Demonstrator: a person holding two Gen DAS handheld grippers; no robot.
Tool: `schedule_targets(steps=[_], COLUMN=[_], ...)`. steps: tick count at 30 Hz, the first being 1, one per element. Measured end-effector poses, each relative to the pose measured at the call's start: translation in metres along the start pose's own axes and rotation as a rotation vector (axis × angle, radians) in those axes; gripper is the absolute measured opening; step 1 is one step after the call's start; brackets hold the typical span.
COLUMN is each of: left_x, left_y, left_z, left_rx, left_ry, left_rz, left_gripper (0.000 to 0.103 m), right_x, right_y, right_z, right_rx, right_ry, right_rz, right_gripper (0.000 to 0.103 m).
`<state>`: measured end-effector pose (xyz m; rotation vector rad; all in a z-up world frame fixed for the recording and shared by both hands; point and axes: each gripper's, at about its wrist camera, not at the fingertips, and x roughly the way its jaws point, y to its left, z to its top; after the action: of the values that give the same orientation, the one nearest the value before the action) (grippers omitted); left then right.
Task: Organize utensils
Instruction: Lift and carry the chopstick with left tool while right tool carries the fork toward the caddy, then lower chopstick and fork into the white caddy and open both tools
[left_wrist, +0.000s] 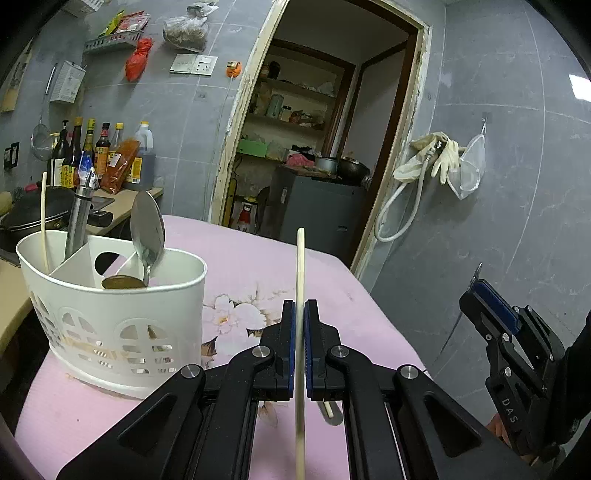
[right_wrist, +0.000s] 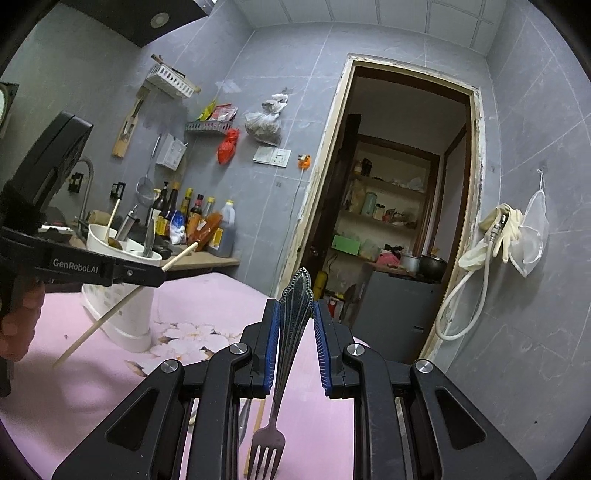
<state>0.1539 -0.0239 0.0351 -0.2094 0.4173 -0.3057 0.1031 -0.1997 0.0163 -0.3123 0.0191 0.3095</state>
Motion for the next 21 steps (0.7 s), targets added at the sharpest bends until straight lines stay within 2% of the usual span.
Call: schedule_targets(steps=[6,12,21], left_x=[-0.01,-0.02,-0.042], left_y=[0.004,0.02,0.066], left_z=[0.011,0.037,0.082], left_rx=[0.0,-0.025,-0.056], left_ry=[-0.05,-0.102,-0.213], left_rz=[-0.014,-0.014,0.061], left_gripper=[0.002,0.002,0.002], right_x=[0.003,0.013,0.037], right_y=[0.0,0.003,0.021], right_z=[0.013,0.037,0.087], right_rx=[0.0,0.0,0.026], right_ry=[-0.027,-0.075,-0.191], right_rz=[0.007,0.047,0.126], right_gripper=[0.016,0.016,0.016])
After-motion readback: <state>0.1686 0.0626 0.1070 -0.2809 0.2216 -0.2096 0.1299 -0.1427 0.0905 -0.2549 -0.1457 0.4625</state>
